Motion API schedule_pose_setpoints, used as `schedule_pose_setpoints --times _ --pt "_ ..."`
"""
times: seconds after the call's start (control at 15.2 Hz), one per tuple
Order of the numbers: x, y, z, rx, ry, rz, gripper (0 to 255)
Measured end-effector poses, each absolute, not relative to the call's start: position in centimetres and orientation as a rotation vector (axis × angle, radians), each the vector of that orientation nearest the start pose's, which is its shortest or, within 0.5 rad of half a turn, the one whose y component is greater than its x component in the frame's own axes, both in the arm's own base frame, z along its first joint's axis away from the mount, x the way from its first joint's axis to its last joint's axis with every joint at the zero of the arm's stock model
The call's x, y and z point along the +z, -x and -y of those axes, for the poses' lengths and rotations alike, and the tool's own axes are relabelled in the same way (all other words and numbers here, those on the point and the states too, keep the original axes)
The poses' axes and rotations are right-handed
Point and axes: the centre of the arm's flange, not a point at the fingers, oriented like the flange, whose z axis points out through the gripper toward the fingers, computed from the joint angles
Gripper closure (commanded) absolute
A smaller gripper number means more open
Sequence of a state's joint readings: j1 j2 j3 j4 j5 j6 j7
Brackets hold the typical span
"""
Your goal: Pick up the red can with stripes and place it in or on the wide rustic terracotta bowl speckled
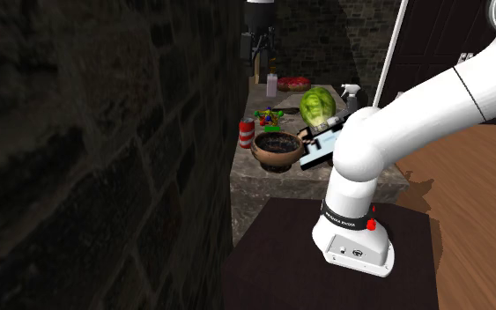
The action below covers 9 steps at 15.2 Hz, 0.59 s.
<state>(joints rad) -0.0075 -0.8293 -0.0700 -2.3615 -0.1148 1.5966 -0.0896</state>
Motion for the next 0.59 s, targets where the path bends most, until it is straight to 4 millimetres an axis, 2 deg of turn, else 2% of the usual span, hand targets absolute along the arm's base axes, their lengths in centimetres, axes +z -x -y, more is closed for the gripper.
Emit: schedule_pose_setpoints --times 0.2,0.59 --pt "59.1 -30.2 5.1 -0.098 3.202 0.058 0" --pt "53.3 -32.8 9.6 -0.122 3.179 0.084 0"
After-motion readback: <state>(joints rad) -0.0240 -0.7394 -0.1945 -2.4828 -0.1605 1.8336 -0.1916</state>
